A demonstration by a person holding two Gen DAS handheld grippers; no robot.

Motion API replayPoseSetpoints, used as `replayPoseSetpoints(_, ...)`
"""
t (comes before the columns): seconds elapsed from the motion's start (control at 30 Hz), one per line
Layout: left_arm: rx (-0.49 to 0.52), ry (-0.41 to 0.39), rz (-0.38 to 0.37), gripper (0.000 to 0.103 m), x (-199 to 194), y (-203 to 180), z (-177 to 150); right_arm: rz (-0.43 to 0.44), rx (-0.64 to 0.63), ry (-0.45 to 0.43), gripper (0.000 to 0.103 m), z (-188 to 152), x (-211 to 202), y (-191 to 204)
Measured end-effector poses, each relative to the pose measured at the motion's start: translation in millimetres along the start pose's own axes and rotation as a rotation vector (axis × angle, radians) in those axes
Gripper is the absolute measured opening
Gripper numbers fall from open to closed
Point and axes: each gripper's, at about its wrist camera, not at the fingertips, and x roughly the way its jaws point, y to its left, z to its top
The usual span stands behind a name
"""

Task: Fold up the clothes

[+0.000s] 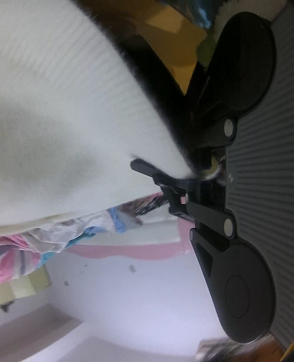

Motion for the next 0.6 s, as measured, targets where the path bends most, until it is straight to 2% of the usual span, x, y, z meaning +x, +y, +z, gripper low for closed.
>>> replayPoseSetpoints(0.13, 0.030, 0.027, 0.038, 0.010, 5, -3, 0, -0.131, -0.154, 0.025, 0.025, -2, -31, 31)
replayPoseSetpoints(0.2, 0.054, 0.032, 0.063, 0.010, 5, -6, -1, -0.187, -0.276, -0.006, 0.037, -6, -61, 52)
replayPoseSetpoints(0.23, 0.065, 0.033, 0.075, 0.010, 5, -7, -1, -0.226, -0.344, -0.035, 0.040, -9, -80, 66)
replayPoseSetpoints(0.33, 0.094, 0.031, 0.096, 0.010, 5, -12, -2, -0.368, -0.510, -0.175, 0.043, -16, -128, 96)
replayPoseSetpoints(0.43, 0.127, 0.027, 0.114, 0.010, 7, -16, -3, -0.578, -0.610, -0.356, 0.043, -14, -157, 111)
replayPoseSetpoints(0.53, 0.153, 0.031, 0.125, 0.010, 10, -19, -5, -0.735, -0.654, -0.442, 0.043, -6, -161, 110)
replayPoseSetpoints(0.6, 0.172, 0.032, 0.133, 0.010, 12, -21, -5, -0.800, -0.654, -0.453, 0.043, -2, -156, 106)
